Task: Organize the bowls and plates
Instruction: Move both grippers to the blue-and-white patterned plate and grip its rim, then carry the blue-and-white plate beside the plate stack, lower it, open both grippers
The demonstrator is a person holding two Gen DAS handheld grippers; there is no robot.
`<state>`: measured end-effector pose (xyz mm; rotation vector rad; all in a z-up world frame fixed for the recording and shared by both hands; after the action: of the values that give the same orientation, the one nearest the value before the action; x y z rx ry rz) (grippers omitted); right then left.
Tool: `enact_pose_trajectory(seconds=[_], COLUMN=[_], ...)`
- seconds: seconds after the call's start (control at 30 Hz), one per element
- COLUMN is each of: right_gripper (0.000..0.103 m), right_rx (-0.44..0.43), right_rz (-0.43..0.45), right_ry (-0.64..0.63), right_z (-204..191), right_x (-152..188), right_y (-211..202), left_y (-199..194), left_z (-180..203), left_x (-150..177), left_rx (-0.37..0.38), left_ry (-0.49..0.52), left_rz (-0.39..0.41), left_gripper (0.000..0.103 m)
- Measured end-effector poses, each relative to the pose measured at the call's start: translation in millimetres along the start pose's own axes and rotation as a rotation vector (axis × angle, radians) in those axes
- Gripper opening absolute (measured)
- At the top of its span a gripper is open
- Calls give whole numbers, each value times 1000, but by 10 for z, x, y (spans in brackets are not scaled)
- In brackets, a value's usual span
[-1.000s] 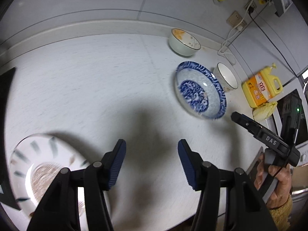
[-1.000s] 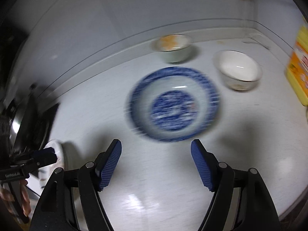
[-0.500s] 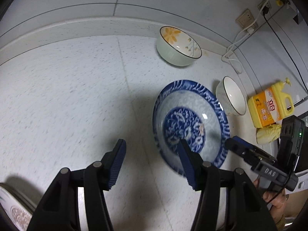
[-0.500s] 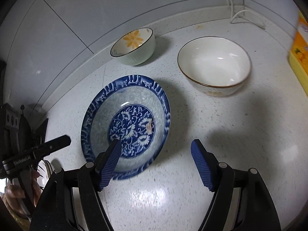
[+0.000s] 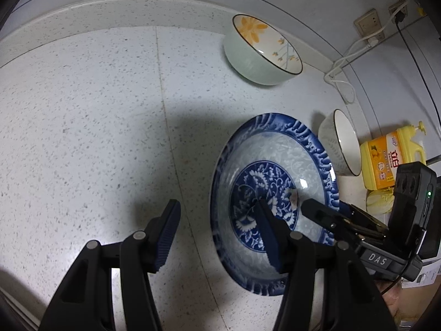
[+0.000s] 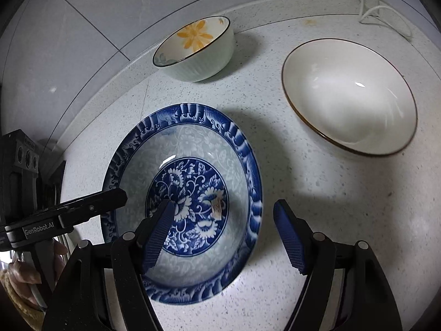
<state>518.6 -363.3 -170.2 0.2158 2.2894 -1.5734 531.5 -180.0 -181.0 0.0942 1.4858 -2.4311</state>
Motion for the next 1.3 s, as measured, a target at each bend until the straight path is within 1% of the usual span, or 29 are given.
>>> enact_pose_trajectory(seconds=[0.03, 0.1, 0.13, 0.23, 0.27, 0.4, 0.47, 0.5, 0.53, 0.57, 0.6, 0.63, 0.67, 0.7, 0.8, 0.9, 1.03, 1.17, 1.3], right_gripper=[69, 63, 56, 44, 40, 31, 25, 23, 20, 18, 16, 16, 16, 16, 15, 15, 15, 14, 14], right_rx=[-3, -5, -6, -3, -4, 1, 4, 4, 4, 7, 9, 9, 7, 8, 9, 6, 4, -5, -14], right_rz=[-1, -3, -7, -17, -20, -30, -27, -27, -26, -27, -26, -25, -21, -18, -12, -9, 2, 5, 8], right_ry=[-1, -7, -10, -12, -13, -6, 0, 3, 5, 6, 5, 6, 7, 6, 11, 14, 0, -23, -35], right_z=[-3, -17, -23, -19, -19, 10, 40, 56, 69, 84, 108, 118, 127, 125, 128, 128, 90, -57, -261], right_x=[-10, -27, -32, -62, -59, -68, -70, -70, -67, -65, -57, -53, -49, -47, -42, -42, 10, 92, 244], right_y=[11, 34, 45, 99, 115, 164, 167, 169, 168, 168, 154, 148, 147, 142, 135, 110, -7, -107, -180], left_y=[15, 55, 77, 136, 149, 192, 208, 217, 226, 232, 232, 233, 233, 225, 156, 102, -61, -272, -495], left_z=[-2, -6, -8, -6, -6, 25, 32, 30, 34, 42, 39, 29, 3, -18, -4, -51, -117, -216, -364], left_x=[-12, -29, -33, -42, -38, -21, -20, -20, -18, -14, -12, -14, -16, -18, 1, 40, 176, 350, 557], left_rx=[4, 7, 8, 13, 16, 19, 20, 23, 27, 20, 12, 11, 21, 28, 10, 11, 8, 6, -5], left_ry=[-3, -3, -1, 3, 5, 26, 38, 41, 43, 49, 55, 56, 43, 33, 41, 16, -4, -12, -15], left_rz=[-2, -11, -17, -36, -41, -44, -42, -45, -44, -37, -30, -26, -23, -22, 7, 7, 19, 31, 43], left_gripper=[54, 54, 54, 54, 52, 50, 37, 32, 21, 16, 15, 11, 10, 9, 9, 8, 8, 9, 8])
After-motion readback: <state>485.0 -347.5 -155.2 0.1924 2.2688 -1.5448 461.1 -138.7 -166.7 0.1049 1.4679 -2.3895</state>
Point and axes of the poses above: each gripper's, at about its wrist camera, not at the fingertips, and y roughly the way its jaws point, z to its right, x to its underside, the point moved 2 cm from there along y, roughly the way its jaws point, and after that the axes turned 7 degrees about -y, right-handed, at the moved point
